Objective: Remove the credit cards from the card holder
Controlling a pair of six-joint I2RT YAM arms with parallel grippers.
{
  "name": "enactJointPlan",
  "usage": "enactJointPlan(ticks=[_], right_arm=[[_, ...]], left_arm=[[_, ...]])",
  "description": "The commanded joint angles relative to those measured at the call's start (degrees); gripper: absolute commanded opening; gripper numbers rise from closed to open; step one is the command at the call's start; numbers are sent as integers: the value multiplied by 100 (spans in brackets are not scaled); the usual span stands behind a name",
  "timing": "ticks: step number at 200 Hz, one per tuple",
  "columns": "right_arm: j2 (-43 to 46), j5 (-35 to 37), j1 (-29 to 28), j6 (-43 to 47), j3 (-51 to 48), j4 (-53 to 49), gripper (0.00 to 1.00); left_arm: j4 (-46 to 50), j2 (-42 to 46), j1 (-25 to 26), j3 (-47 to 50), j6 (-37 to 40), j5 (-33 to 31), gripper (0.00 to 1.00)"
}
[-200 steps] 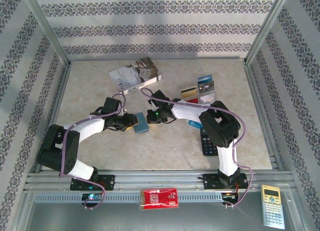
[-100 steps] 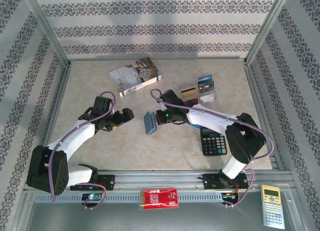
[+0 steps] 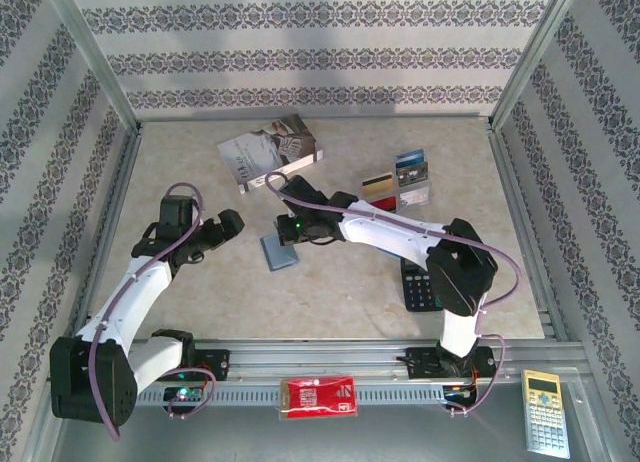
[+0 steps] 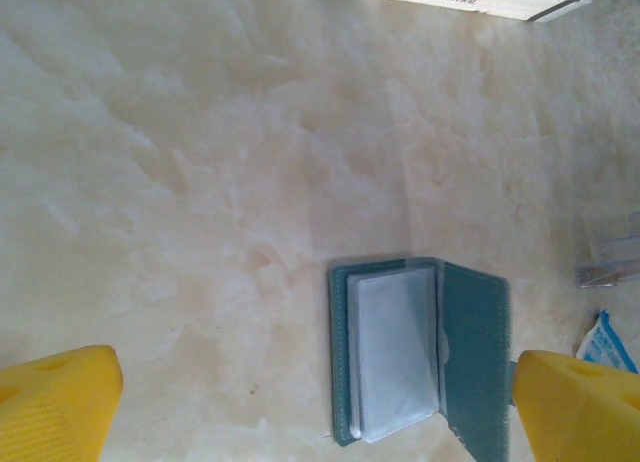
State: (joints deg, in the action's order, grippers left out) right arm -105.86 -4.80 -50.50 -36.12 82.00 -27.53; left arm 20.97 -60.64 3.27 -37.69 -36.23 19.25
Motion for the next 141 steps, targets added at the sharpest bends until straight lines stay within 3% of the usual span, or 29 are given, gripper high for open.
enactJointPlan(ticks=[1, 31, 69, 141], right_arm=[[-124, 222, -15, -176, 135, -245, 4], [83, 243, 115, -145, -208, -47, 4], [415, 195, 526, -90, -971, 311, 4], [229, 682, 815, 213, -1546, 591, 4]], left_arm=[[246, 33, -57, 114, 248, 164, 100], [3, -25, -54, 193, 248, 755, 93], [-504, -284, 93, 166, -101, 1445, 70], [-1571, -1667, 1341, -313, -704, 1044, 35]])
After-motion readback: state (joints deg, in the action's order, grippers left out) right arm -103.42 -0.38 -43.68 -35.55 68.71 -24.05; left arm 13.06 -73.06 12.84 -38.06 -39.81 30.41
